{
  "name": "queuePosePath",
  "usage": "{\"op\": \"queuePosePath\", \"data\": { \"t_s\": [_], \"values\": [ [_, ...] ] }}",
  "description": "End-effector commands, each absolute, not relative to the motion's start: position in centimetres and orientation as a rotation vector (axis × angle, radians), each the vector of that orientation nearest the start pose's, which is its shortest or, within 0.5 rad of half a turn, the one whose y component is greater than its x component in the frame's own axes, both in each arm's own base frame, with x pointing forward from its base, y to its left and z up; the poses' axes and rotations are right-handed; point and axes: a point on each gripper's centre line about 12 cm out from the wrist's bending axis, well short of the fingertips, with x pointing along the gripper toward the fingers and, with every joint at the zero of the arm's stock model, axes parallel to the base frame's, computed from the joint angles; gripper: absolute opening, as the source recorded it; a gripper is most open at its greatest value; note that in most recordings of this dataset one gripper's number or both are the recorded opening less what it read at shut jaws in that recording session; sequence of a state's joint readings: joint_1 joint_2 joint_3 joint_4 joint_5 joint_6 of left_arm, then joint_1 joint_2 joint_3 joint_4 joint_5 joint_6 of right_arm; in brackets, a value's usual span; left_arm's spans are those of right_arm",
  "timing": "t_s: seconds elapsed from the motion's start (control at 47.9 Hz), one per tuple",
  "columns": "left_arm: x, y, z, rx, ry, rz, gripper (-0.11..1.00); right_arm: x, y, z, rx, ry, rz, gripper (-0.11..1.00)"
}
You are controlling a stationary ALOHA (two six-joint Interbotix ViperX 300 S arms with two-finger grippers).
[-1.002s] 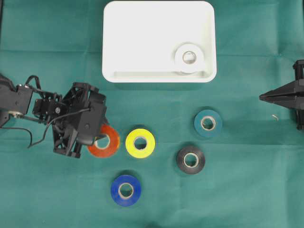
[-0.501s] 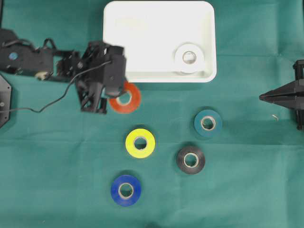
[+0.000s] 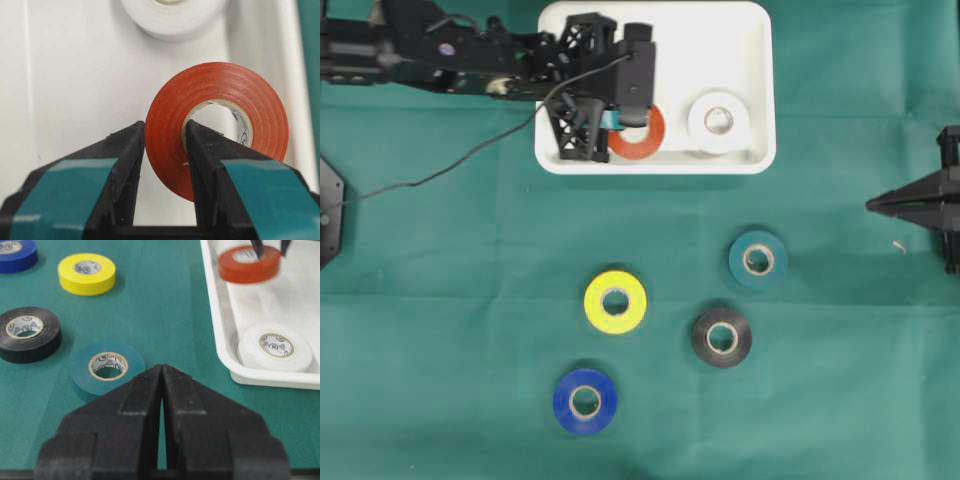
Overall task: Put the tape into the white case with the left arm.
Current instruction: 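Grasp the red roll through its hole and carry it to the tray, then lower the red roll beside the white roll and release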
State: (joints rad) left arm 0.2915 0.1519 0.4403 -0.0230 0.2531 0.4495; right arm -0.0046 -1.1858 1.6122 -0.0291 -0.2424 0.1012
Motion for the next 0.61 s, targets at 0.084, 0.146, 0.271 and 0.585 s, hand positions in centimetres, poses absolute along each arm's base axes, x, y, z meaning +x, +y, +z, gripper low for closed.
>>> {"op": "queuePosePath", "data": {
  "t_s": [0.084, 0.146, 0.271, 0.585],
  "values": [
    [43.0, 14.1, 17.4, 0.285, 0.810, 0.127, 0.24, 13.5, 0.0, 15.1, 0.074, 0.181, -0.005, -0.09],
    [43.0, 14.4, 17.3, 0.285, 0.805, 0.134, 0.24, 13.5, 0.0, 15.1, 0.074, 0.181, -0.005, -0.09],
    [43.0, 14.8, 16.9, 0.282, 0.804, 0.144, 0.24, 13.5, 0.0, 15.2, 0.073, 0.180, -0.005, -0.09],
    [42.8, 14.9, 16.4, 0.277, 0.816, 0.144, 0.24, 13.5, 0.0, 15.2, 0.073, 0.180, -0.005, -0.09]
  ]
}}
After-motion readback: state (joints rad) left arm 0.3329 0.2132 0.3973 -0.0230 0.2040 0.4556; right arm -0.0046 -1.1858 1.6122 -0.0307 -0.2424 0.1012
